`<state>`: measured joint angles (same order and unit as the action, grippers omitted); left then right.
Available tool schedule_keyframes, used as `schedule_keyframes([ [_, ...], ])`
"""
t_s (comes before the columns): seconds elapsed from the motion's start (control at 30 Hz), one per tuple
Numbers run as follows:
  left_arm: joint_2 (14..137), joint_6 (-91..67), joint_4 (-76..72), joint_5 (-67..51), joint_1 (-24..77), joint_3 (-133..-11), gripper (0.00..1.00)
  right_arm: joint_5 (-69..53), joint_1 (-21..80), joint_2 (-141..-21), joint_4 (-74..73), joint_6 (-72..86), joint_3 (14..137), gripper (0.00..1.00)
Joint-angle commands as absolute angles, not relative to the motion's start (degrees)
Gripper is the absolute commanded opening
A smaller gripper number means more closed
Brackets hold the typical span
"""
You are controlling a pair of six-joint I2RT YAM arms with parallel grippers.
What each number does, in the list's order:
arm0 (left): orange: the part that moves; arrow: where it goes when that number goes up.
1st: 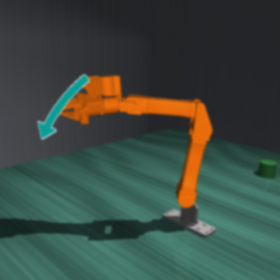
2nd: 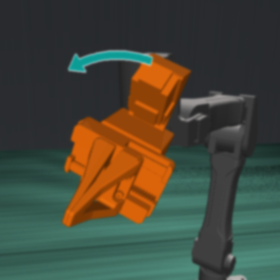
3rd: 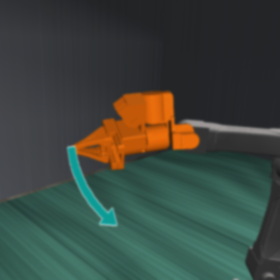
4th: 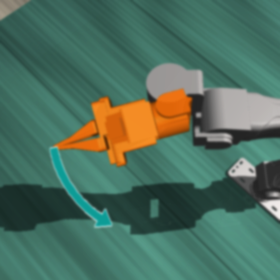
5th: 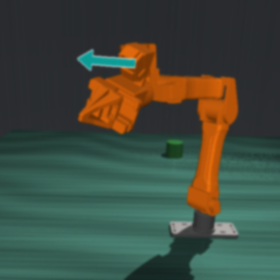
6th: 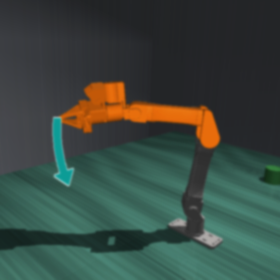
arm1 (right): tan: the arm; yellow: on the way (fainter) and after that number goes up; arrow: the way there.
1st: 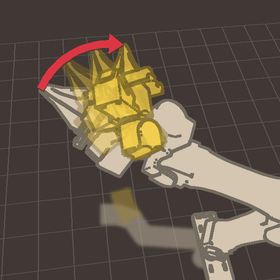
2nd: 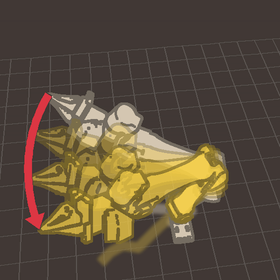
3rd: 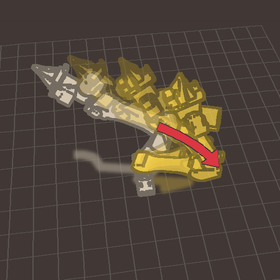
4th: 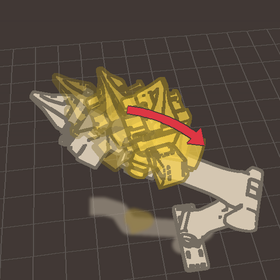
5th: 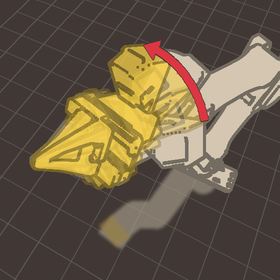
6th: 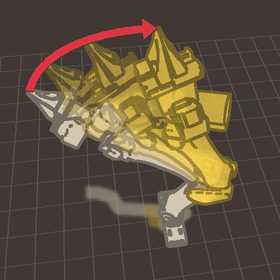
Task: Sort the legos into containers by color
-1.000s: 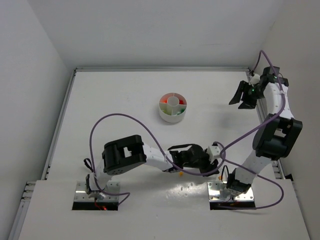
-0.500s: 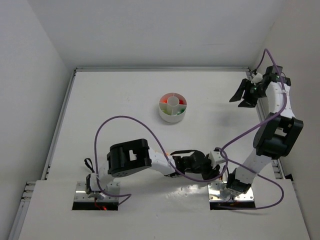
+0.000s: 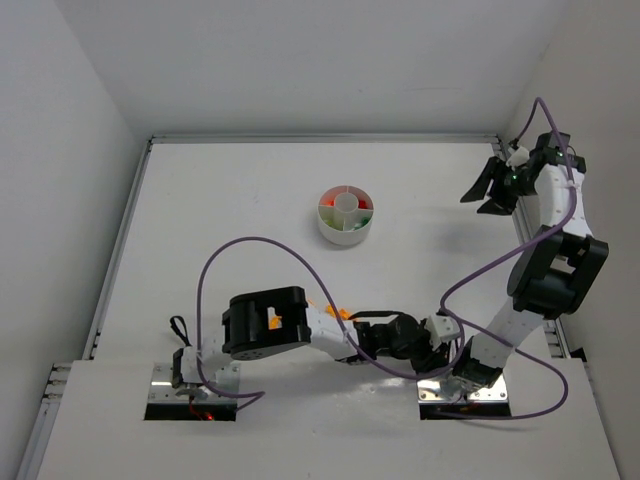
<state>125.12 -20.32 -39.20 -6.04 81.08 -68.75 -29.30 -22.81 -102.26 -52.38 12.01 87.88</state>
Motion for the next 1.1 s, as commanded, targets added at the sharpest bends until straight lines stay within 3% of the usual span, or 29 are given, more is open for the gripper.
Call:
schedule_keyframes([
  [0.0,126.56,-18.98,-40.78,-3.44,81.91,-71.98,0.32,-31.38,-23.2,-101.07,-50.89,12.48,89.21,0.57],
  [1.07,126.65,-13.8,-33.66,2.99,80.33,-68.29,0.28,-33.49,-23.2,-102.13,-51.42,12.48,89.65,0.57],
])
